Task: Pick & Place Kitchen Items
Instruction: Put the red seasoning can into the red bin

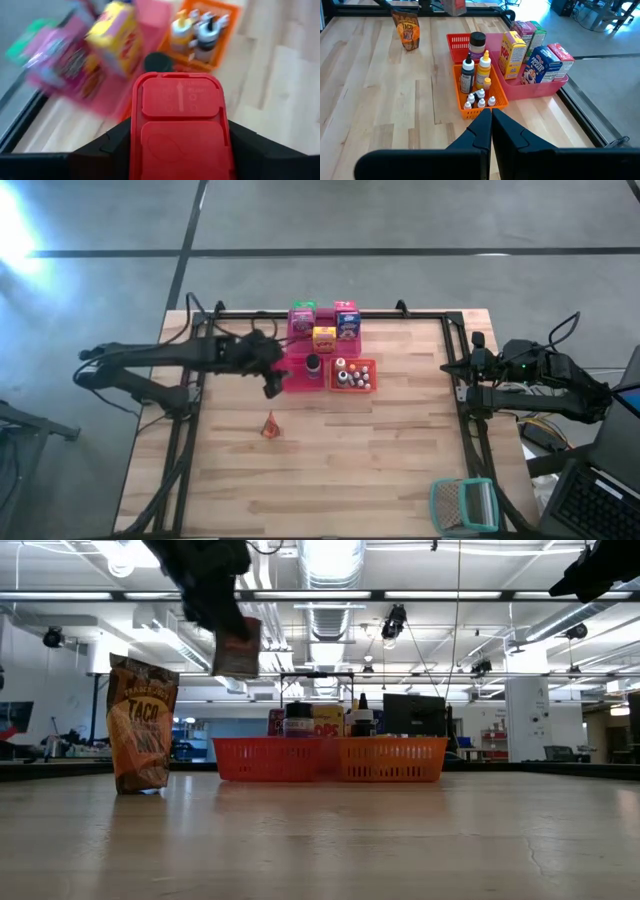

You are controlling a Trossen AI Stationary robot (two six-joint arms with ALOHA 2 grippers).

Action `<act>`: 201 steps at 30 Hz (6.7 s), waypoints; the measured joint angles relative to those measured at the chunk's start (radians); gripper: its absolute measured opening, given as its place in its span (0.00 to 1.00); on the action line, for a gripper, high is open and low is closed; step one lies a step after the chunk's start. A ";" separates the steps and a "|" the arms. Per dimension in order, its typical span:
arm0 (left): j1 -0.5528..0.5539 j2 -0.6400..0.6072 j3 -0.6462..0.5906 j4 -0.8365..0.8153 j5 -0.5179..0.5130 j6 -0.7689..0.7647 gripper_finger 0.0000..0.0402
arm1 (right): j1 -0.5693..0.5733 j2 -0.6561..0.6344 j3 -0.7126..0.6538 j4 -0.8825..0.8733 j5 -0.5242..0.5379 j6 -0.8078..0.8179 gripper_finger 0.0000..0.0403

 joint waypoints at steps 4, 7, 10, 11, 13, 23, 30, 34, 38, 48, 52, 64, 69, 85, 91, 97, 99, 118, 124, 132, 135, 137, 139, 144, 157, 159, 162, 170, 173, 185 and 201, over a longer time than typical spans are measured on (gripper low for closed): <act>0.021 0.079 0.013 0.084 0.099 0.111 0.55 | 0.000 0.000 0.000 0.000 0.000 0.000 0.02; 0.021 0.141 0.031 0.108 0.104 0.177 0.54 | 0.000 0.000 0.000 0.000 0.000 0.000 0.02; 0.022 0.195 0.049 0.132 0.105 0.212 0.56 | 0.000 0.000 0.000 0.000 0.000 0.000 0.02; 0.022 0.211 0.055 0.137 0.106 0.224 0.57 | 0.000 0.000 0.000 0.000 0.000 0.000 0.02; 0.024 0.244 0.068 0.146 0.111 0.242 0.58 | 0.000 0.000 0.000 0.000 0.000 0.000 0.02; 0.028 0.327 0.074 0.249 0.173 0.331 0.55 | 0.000 0.000 0.000 0.000 0.000 0.000 0.02; 0.048 0.328 0.061 0.273 0.211 0.347 0.58 | 0.000 0.000 0.000 0.000 0.000 0.000 0.02; 0.057 0.329 0.032 0.305 0.211 0.355 0.55 | 0.000 0.000 0.000 0.000 0.000 0.000 0.02; 0.071 0.329 0.010 0.317 0.212 0.354 0.56 | 0.000 0.000 0.000 0.000 0.000 0.000 0.02; 0.088 0.329 -0.056 0.395 0.233 0.351 0.55 | 0.000 0.000 0.000 0.000 0.000 0.000 0.02; 0.092 0.329 -0.075 0.432 0.239 0.352 0.55 | 0.000 0.000 0.000 0.000 0.000 0.000 0.02; 0.093 0.340 -0.117 0.485 0.241 0.359 0.56 | 0.000 0.000 0.000 0.000 0.000 0.000 0.02; 0.093 0.392 -0.114 0.487 0.241 0.370 0.57 | 0.000 0.000 0.000 0.000 0.000 0.000 0.02; 0.092 0.432 -0.079 0.488 0.258 0.411 0.62 | 0.000 0.000 0.000 0.000 0.000 0.000 0.02; 0.092 0.432 -0.076 0.479 0.258 0.414 0.68 | 0.000 0.000 0.000 0.000 0.000 0.000 0.02; 0.092 0.425 -0.050 0.468 0.253 0.421 0.70 | 0.000 0.000 0.000 0.000 0.000 0.000 0.02; 0.092 0.420 -0.042 0.468 0.250 0.425 0.70 | 0.000 0.000 0.000 0.000 0.000 0.000 0.02; 0.091 0.405 0.155 0.178 0.154 0.464 0.70 | 0.000 0.000 0.000 0.000 0.000 0.000 0.02; 0.069 0.325 0.226 0.112 0.100 0.434 0.69 | 0.000 0.000 0.000 0.000 0.000 0.000 0.02; -0.042 0.230 0.060 0.249 0.106 0.302 0.54 | 0.000 0.000 0.000 0.000 0.000 0.000 0.02; -0.071 0.238 -0.023 0.361 0.107 0.292 0.44 | 0.000 0.000 0.000 0.000 0.000 0.000 0.02; -0.074 0.239 -0.061 0.418 0.106 0.274 0.37 | 0.000 0.000 0.000 0.000 0.000 0.000 0.02; -0.074 0.239 -0.081 0.444 0.104 0.254 0.30 | 0.000 0.000 0.000 0.000 0.000 0.000 0.02; -0.074 0.239 -0.106 0.453 0.103 0.244 0.14 | 0.000 0.000 0.000 0.000 0.000 0.000 0.02; -0.072 0.276 -0.133 0.454 0.130 0.237 0.01 | 0.000 0.000 0.000 0.000 0.000 0.000 0.02; -0.072 0.306 -0.133 0.454 0.133 0.237 0.01 | 0.000 0.000 0.000 0.000 0.000 0.000 0.02; -0.072 0.345 -0.128 0.454 0.131 0.241 0.01 | 0.000 0.000 0.000 0.000 0.000 0.000 0.02; -0.070 0.377 -0.112 0.465 0.061 0.261 0.00 | 0.000 0.000 0.000 0.000 0.000 0.000 0.02; -0.067 0.383 -0.113 0.452 0.006 0.261 0.00 | 0.000 0.000 0.000 0.000 0.000 0.000 0.02; -0.067 0.381 -0.100 0.440 0.121 0.260 0.00 | 0.000 0.000 0.000 0.000 0.000 0.000 0.02; -0.070 0.376 -0.059 0.305 0.059 0.244 0.00 | 0.000 0.000 0.000 0.000 0.000 0.000 0.02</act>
